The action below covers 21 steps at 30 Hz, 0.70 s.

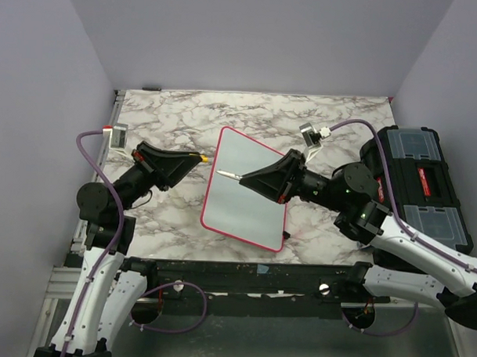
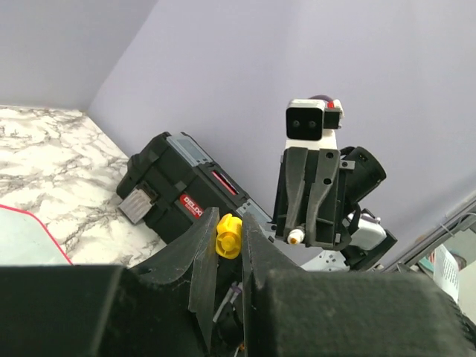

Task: Write a sentence on the whiteboard
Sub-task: Open the pen cap from the whiteboard marker, then place the pen cap at the center of the board.

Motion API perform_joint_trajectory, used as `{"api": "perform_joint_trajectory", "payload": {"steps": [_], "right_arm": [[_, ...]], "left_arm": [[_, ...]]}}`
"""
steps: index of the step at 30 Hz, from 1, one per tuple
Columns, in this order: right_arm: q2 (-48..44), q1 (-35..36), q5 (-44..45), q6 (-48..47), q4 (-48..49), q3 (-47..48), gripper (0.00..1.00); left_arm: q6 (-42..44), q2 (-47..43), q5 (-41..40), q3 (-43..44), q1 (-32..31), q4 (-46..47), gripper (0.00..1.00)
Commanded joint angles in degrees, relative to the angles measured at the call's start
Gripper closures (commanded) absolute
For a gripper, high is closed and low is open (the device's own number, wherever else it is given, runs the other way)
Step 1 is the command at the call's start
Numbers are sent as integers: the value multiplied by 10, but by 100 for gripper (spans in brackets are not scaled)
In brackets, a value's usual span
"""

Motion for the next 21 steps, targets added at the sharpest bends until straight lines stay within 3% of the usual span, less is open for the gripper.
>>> {"api": "perform_joint_trajectory", "payload": {"steps": [1,4,6,10,13,21], "right_arm": [[-12,3,6,-12,-15,-16,99],[-23,3,20,-21,-32,-22,99],[-32,3,37,-29,-52,-22,99],[-46,3,56,-49,-80,-25,99],[-46,3,57,-58,-92,-24,99],[-48,2,86,-74,-124,-22,99]], "left_arm": [[-2,-5,-21,-11,12,7,100],[25,-13,-38,-7,21,-44,100],[74,-20,-66,8,23,-128,100],[179,-36,-172,28,22,-305,100],[213,-42,-251,19,23,-396,100],[206,-19,-357,-60,23,-448,100]]}}
